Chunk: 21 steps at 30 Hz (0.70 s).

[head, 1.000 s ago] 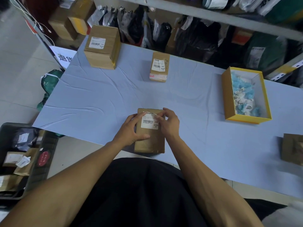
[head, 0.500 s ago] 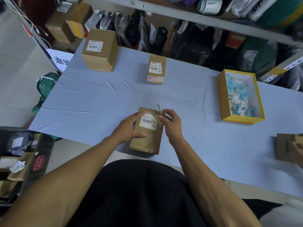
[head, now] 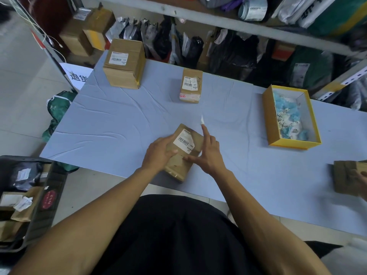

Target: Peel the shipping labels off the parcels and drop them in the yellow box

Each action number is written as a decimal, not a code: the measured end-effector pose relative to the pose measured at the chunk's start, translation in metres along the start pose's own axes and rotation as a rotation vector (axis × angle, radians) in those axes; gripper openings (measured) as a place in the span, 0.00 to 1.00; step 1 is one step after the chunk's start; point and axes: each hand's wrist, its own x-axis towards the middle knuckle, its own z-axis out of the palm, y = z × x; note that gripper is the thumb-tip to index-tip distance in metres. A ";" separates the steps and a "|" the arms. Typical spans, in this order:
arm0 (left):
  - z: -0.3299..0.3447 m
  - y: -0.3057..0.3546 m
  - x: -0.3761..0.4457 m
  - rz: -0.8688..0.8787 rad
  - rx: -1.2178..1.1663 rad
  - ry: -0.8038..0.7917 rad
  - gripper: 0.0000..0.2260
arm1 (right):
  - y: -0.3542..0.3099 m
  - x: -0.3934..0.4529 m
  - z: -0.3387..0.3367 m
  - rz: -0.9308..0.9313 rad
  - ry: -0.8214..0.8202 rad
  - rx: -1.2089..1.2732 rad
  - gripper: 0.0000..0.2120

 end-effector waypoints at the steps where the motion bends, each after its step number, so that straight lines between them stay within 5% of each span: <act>1: -0.001 0.001 -0.003 -0.005 0.035 -0.043 0.33 | 0.001 -0.001 -0.002 -0.041 -0.021 0.006 0.58; 5: -0.002 0.005 -0.013 -0.047 0.142 -0.118 0.41 | -0.003 0.000 -0.009 -0.093 -0.115 -0.043 0.58; 13: 0.000 0.005 -0.016 -0.149 0.238 0.083 0.21 | -0.005 -0.011 -0.004 0.048 -0.092 -0.207 0.61; 18: 0.002 0.018 -0.019 -0.200 0.254 -0.063 0.38 | 0.000 0.005 -0.007 -0.101 -0.248 -0.098 0.65; 21: -0.007 0.010 -0.013 -0.151 0.249 -0.101 0.40 | 0.003 0.009 -0.010 -0.089 -0.311 -0.036 0.66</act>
